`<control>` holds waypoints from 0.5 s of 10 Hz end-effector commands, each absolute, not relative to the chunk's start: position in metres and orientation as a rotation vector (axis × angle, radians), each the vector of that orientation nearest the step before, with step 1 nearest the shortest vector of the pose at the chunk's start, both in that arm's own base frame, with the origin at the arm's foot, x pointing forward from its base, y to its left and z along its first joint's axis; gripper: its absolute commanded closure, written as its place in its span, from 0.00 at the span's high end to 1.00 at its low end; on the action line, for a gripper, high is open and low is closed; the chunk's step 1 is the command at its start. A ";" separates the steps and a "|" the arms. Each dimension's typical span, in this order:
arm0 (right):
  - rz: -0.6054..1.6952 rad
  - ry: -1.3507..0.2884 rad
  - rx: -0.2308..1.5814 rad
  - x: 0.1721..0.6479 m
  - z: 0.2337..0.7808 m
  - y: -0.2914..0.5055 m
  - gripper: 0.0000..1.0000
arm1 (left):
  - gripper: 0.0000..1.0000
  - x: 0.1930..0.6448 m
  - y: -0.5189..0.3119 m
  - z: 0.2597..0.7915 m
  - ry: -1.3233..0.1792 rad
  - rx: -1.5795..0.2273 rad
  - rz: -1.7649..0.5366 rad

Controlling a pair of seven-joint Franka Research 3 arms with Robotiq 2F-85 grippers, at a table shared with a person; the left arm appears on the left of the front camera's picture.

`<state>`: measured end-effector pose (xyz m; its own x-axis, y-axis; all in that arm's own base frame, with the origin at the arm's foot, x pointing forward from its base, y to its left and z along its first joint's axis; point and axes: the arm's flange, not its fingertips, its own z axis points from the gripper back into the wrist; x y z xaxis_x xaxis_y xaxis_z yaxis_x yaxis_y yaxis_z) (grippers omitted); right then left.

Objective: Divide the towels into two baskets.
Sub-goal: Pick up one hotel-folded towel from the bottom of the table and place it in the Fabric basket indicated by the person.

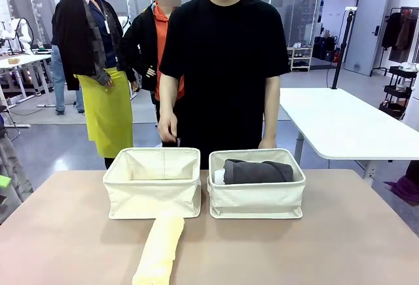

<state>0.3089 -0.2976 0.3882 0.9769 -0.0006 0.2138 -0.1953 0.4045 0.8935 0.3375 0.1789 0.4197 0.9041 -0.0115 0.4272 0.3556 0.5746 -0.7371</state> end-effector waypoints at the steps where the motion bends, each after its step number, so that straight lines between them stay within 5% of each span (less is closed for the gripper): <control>1: 0.130 -0.181 1.139 0.306 0.391 -0.297 1.00 | 1.00 0.345 0.204 0.415 -0.369 -1.062 -0.155; 5: 0.130 -0.181 1.139 0.306 0.391 -0.297 1.00 | 1.00 0.359 0.229 0.383 -0.375 -1.172 -0.161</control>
